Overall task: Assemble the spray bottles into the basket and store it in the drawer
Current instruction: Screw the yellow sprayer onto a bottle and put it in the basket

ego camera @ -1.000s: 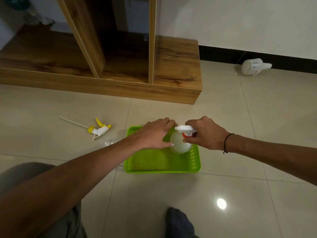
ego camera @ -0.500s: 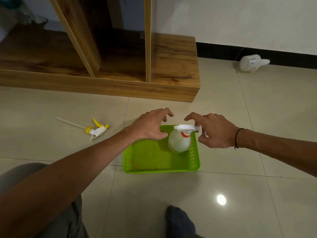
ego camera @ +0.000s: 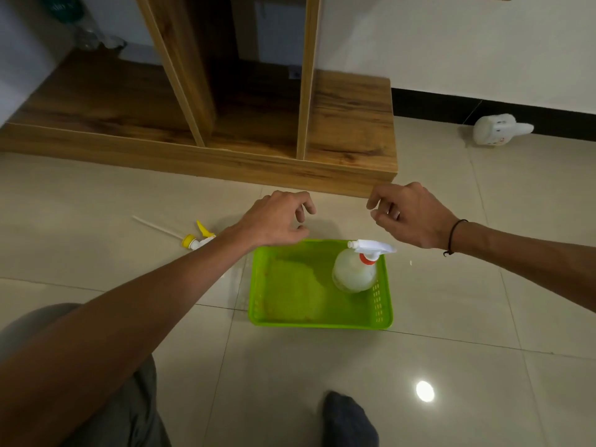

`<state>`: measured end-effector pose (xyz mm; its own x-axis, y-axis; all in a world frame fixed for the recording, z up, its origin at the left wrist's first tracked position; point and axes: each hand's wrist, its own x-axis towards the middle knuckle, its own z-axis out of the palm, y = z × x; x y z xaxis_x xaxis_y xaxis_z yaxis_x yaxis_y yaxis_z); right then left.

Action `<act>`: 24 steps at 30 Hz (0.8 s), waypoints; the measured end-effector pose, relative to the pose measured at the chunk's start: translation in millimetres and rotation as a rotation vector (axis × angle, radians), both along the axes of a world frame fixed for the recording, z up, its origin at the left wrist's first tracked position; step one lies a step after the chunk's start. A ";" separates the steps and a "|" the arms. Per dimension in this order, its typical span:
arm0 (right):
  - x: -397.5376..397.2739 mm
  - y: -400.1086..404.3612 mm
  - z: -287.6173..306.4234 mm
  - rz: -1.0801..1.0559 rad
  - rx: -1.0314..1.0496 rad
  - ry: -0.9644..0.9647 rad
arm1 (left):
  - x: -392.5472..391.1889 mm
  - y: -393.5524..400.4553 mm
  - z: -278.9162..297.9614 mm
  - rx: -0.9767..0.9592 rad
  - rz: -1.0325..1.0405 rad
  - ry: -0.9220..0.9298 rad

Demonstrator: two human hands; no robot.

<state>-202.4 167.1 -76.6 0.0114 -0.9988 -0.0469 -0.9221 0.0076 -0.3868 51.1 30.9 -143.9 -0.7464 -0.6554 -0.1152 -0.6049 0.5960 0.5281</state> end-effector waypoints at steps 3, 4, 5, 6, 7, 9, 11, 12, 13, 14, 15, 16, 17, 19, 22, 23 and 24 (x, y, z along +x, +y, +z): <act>14.6 -19.5 4.3 0.021 0.013 -0.026 | 17.8 -7.3 5.1 0.003 0.034 -0.020; 20.5 -26.9 5.4 0.031 0.016 -0.033 | 25.1 -9.7 6.3 0.007 0.048 -0.030; 26.8 -34.8 6.4 0.046 0.022 -0.041 | 33.1 -12.0 7.1 0.011 0.065 -0.044; 33.9 -43.3 7.2 0.066 0.031 -0.044 | 42.3 -14.6 7.2 0.014 0.086 -0.057; 41.3 -52.2 7.6 0.087 0.044 -0.041 | 52.2 -17.2 6.9 0.020 0.110 -0.070; 57.0 -71.4 6.4 0.141 0.064 -0.034 | 74.3 -24.1 5.0 0.037 0.161 -0.097; 74.0 -91.1 2.7 0.202 0.072 -0.033 | 97.5 -31.3 2.1 0.047 0.199 -0.136; 82.6 -100.7 0.2 0.226 0.073 -0.032 | 108.7 -35.1 0.5 0.044 0.213 -0.160; 91.1 -110.3 -2.6 0.251 0.076 -0.031 | 119.5 -38.8 -1.4 0.036 0.227 -0.183; 99.5 -119.5 -5.9 0.279 0.084 -0.031 | 129.6 -42.3 -3.8 0.027 0.244 -0.202; 107.9 -128.2 -9.2 0.308 0.100 -0.031 | 139.3 -45.0 -6.1 0.019 0.264 -0.217; 116.3 -136.1 -12.2 0.338 0.121 -0.026 | 148.2 -46.9 -8.4 0.013 0.282 -0.231; 124.8 -143.3 -15.3 0.367 0.142 -0.012 | 156.3 -48.0 -11.0 0.009 0.294 -0.244; 142.1 -155.4 -21.9 0.431 0.185 0.017 | 170.3 -48.5 -16.4 0.020 0.295 -0.281; 171.1 -169.6 -33.2 0.522 0.271 0.081 | 186.2 -46.3 -26.4 0.032 0.276 -0.348; 181.1 -173.2 -36.8 0.548 0.300 0.108 | 190.5 -44.5 -30.9 0.029 0.271 -0.371; 190.9 -176.5 -40.5 0.571 0.325 0.129 | 194.6 -42.5 -36.3 0.026 0.266 -0.394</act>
